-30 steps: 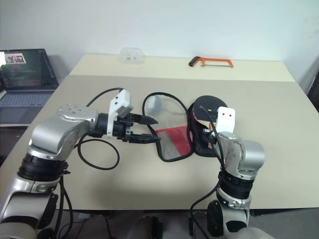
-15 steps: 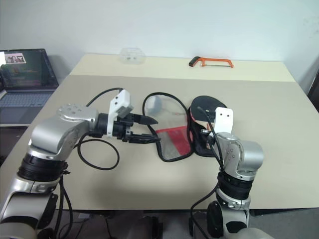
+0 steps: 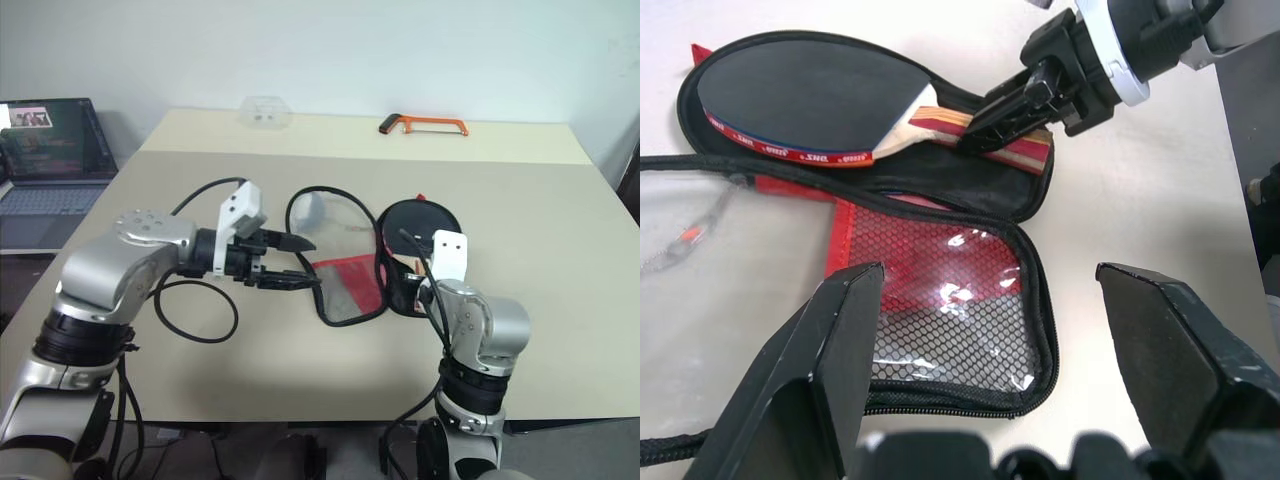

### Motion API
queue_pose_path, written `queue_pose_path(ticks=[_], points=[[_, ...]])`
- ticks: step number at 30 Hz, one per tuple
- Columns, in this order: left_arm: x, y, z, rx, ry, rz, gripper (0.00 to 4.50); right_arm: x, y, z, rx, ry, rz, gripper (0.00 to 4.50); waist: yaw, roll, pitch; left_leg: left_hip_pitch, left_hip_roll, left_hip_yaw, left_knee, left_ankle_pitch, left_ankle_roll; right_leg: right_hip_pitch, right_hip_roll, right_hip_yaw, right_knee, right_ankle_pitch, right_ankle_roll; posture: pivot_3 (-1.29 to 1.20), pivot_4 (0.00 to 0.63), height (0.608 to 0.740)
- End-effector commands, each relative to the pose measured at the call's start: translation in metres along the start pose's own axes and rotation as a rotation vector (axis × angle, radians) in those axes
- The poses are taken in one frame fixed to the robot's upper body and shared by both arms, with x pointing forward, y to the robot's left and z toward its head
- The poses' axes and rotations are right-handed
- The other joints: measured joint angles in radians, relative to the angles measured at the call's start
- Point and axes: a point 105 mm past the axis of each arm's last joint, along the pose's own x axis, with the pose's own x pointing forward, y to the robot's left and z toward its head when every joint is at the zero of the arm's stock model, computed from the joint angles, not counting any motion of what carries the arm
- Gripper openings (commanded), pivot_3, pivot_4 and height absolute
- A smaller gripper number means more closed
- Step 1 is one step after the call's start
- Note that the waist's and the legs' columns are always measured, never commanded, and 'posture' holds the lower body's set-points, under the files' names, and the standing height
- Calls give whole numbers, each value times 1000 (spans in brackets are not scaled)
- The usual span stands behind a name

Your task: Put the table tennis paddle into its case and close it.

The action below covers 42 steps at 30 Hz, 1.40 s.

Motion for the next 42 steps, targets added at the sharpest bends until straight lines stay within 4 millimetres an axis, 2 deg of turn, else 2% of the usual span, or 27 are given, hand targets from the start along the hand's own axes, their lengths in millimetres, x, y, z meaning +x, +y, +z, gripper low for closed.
queue_pose_path(ticks=[1, 6, 10, 11, 15, 17, 20, 24, 27, 29, 31, 34, 37, 42], points=[[-3, -3, 10, 53, -10, 3, 3707, -1, 41, -19, 73, 64, 160, 1399, 0, 0, 0, 0, 0, 0, 0, 0, 0, 0, 0, 0, 0, 0, 0, 0, 150, 740], [-3, -2, 10, 52, -10, 6, 3707, 0, 38, -15, 80, 61, 151, 2954, 0, 0, 0, 0, 0, 0, 0, 0, 0, 0, 0, 0, 0, 0, 0, 0, 150, 740], [-2, -1, 10, 53, -11, 7, 3707, 0, 37, -10, 82, 51, 149, 4378, 0, 0, -1, 0, 0, 0, 0, 0, 0, 0, 0, 0, 0, 0, 0, 0, 150, 740], [-2, -1, 10, 53, -11, 7, 3707, 0, 36, -9, 81, 47, 148, 4493, 0, 0, -1, 0, 0, 0, 0, 0, 0, 1, 0, 0, 0, 0, 0, 0, 150, 740], [-4, 4, 10, 52, -10, 31, 3707, -6, 37, 3, 48, -5, 191, 4493, 0, -1, -2, 0, 0, 0, 0, 0, 0, 1, 0, -1, 0, 0, 0, 0, 150, 740], [-7, 15, 11, 54, -20, 89, 3707, -17, 41, 16, -41, -74, 271, 4493, 0, -1, -2, 0, 0, 0, 0, 0, 0, 1, 0, 0, 0, 0, 0, 0, 150, 740], [-10, 28, 13, 39, -37, 157, 3707, -29, 38, 23, -195, -127, 316, 4493, 0, -1, -1, 0, 0, 0, 0, 0, 0, 0, 0, 0, 1, 0, 0, 0, 150, 740], [-21, 32, 9, 32, -31, 160, 3707, -49, 17, 33, -412, -159, 333, 4493, 0, -1, -1, 0, 0, 0, 0, 0, 0, 1, 0, 0, -2, 0, 0, 0, 150, 740], [-37, 46, 4, 13, -25, 214, 3707, -71, -10, 62, -557, -183, 302, 4493, 1, -1, -1, 0, 0, 0, 0, 0, 0, 1, 0, 0, -2, 0, 0, 0, 150, 740], [-43, 50, 3, -6, -34, 219, 3707, -80, -19, 70, -604, -168, 301, 4493, 1, -1, -1, 0, 0, 1, 0, 0, 0, 1, 0, 0, -2, 0, 0, 0, 150, 740], [-47, 54, -7, -25, -4, 227, 3707, -90, -11, 66, -642, -152, 399, 4493, -1, -2, -2, 0, 0, 1, 0, 0, 0, 1, 1, 0, -2, 0, 0, 0, 150, 740], [-56, 65, -40, -15, 152, 284, 3707, -118, 14, 55, -753, -227, 645, 4493, -1, -3, -2, 1, 1, 1, -1, 0, 1, 1, 3, 0, -2, 0, 0, 0, 150, 740], [-58, 75, -67, 6, 271, 334, 3707, -129, 17, 50, -789, -277, 736, 4493, 4, -3, -2, 0, 1, 0, 0, 0, 1, 1, 3, -1, -3, 0, 0, 0, 150, 740], [-39, 79, -77, -1, 262, 325, 3707, -133, 13, 59, -773, -362, 758, 4493, 17, -3, -2, 0, 0, 1, 2, 0, 1, 3, 0, -1, -3, 1, 1, 0, 150, 740]])
